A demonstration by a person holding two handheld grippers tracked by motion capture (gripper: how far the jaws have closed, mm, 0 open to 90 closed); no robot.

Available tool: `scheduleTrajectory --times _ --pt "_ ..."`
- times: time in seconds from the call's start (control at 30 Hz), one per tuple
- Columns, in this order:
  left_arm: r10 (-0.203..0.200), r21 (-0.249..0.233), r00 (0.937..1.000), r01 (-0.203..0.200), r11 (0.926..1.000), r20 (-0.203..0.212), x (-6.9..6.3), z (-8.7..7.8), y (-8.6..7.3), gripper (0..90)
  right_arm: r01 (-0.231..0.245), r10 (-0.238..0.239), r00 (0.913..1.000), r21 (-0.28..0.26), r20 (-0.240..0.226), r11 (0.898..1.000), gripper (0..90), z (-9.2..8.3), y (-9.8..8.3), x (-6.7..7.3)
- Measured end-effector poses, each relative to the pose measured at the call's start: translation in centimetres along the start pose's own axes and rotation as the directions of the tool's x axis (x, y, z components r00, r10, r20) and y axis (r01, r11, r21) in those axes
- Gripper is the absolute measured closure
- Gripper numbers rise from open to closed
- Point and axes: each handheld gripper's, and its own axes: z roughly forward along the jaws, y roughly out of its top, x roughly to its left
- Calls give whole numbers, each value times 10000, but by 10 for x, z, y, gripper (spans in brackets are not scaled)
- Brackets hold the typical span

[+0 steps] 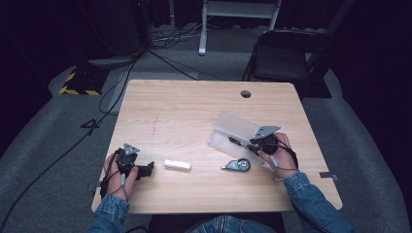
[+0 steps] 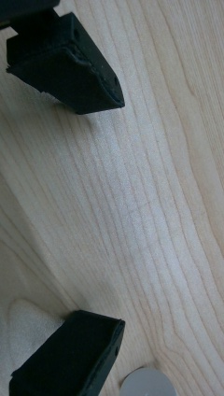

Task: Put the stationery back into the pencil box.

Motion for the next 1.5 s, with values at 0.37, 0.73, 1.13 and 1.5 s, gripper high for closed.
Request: scheduleTrajectory --times 0.37,0.73,1.13,1.5 --pt "1 -1 10000 -1 10000 1 0 0 0 0 -256 248 9976 -120 -642 9996 799 -7 -2 3" --pt "6 -2 10000 -6 10000 -3 0 0 0 0 -566 635 9901 580 -1255 9967 870 -9 -7 6" --pt "2 -2 10000 -2 10000 0 0 0 0 0 -1334 1409 9817 658 -1282 9889 571 -2 -13 2" --pt "5 1 10000 -5 10000 1 0 0 0 0 -1565 1614 9787 474 -1267 9865 555 -1 -13 2"
